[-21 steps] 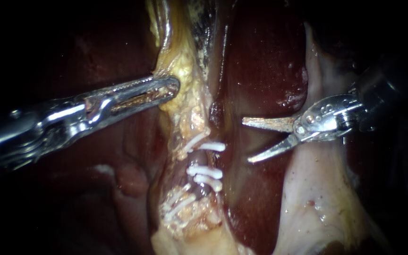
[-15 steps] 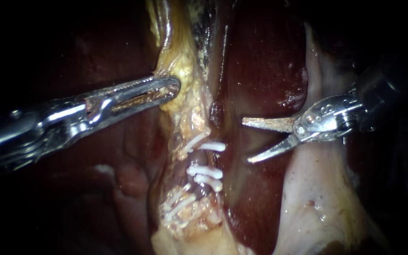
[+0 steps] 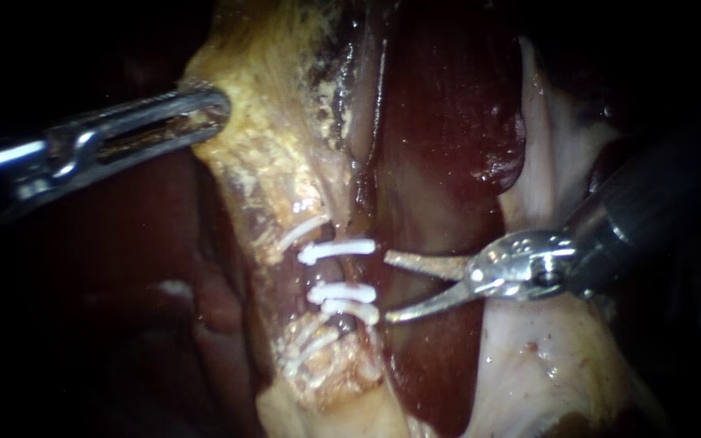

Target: Go to the cutting position right tube

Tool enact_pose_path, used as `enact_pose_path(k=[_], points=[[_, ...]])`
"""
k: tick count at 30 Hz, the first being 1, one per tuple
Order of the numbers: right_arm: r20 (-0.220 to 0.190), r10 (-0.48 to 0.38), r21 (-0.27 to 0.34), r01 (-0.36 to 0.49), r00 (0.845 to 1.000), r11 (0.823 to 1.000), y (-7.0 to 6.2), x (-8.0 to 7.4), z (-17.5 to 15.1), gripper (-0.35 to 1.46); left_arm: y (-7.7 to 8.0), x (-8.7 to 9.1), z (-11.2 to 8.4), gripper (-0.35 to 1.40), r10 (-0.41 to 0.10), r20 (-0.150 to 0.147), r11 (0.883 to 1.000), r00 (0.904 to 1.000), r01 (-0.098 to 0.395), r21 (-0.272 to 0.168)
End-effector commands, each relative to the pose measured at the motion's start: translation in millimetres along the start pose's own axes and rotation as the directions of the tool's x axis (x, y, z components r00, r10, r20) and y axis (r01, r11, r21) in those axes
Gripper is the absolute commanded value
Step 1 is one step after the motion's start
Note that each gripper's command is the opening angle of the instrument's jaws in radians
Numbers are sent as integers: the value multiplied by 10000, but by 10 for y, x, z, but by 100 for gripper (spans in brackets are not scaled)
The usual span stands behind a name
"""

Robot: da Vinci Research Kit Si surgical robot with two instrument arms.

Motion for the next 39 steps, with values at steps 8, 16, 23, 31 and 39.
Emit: enact_pose_path(k=[8, 16, 23, 31, 39], points=[[23, 450, 378, -451, 9990, 9983, 10, -1, 27, 141, -8, -6, -10, -35, 30, 81, 10000, 10000, -29, -31], [-268, 567, 729, -546, 9980, 9958, 11, 12, 40, 141, -7, -6, -11, -35, 33, 79, 10000, 10000, -33, -24], [-429, 580, 832, -542, 9974, 9951, 13, 20, 46, 141, -4, -5, -9, -35, 37, 80, 10000, 10000, -37, -20], [-629, 495, 1099, -424, 9968, 9930, 16, 29, 49, 139, -2, -3, -9, -35, 43, 84, 10000, 10000, -43, -21], [-450, 461, 982, -415, 9979, 9943, 12, 22, 29, 137, 2, -3, -9, -35, 46, 88, 10000, 10000, -45, -43]])
